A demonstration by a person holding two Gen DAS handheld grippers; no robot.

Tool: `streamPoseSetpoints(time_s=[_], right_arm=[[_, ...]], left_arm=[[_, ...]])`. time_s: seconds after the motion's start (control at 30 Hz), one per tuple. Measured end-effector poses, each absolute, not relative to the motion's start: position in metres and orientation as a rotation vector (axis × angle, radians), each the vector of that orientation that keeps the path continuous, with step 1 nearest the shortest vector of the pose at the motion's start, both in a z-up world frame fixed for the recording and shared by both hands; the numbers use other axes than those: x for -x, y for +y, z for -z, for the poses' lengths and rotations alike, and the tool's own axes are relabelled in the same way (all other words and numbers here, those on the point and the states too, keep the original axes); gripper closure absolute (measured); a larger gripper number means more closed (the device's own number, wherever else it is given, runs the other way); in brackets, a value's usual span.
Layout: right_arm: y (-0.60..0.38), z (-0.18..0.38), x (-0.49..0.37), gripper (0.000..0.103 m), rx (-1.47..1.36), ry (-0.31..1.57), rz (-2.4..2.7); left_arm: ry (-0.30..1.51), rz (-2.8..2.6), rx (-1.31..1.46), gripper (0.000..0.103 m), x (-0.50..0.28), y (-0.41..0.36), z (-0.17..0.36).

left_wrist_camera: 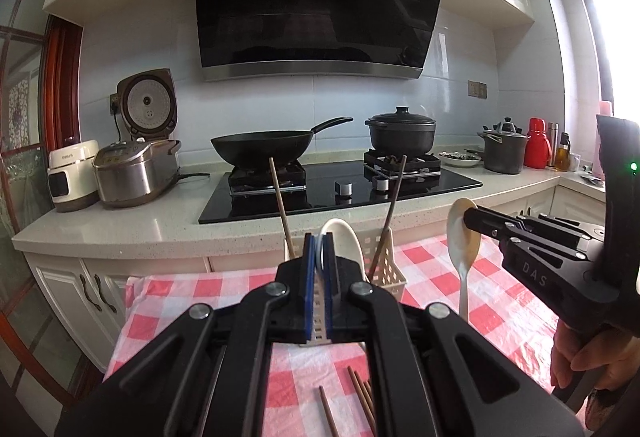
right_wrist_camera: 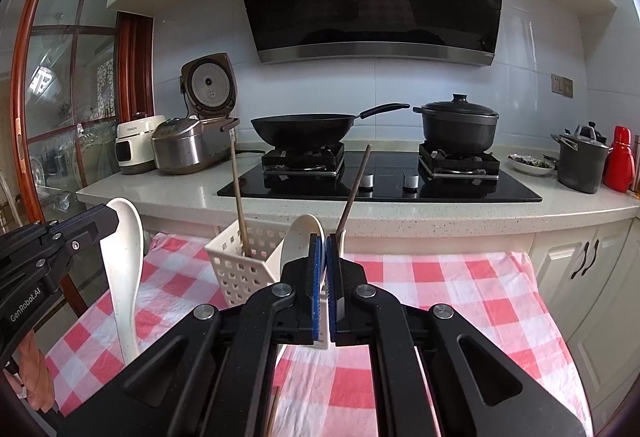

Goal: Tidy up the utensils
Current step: 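Lift both white spoons and carry them over the basket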

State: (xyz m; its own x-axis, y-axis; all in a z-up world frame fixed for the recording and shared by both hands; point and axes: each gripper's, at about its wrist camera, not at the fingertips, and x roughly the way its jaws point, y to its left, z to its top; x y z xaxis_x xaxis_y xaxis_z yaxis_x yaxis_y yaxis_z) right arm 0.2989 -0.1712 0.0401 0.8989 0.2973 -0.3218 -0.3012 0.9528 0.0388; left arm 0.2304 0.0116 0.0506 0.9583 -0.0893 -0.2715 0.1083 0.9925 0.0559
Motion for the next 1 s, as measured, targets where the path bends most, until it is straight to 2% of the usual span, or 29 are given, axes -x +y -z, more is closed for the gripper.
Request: streamPoseSetpoints(time_s=[0.73, 1.0], right_arm=[[-0.143, -0.059, -0.394, 0.099, 0.073, 0.253, -0.291], [-0.137, -0.051, -0.424, 0.099, 0.1, 0.175, -0.238]], left_arm=[[0.22, 0.005, -0.033, 0.099, -0.344, 0.021, -0.096], [0.183, -0.074, -0.051, 0.099, -0.38, 0.021, -0.082]])
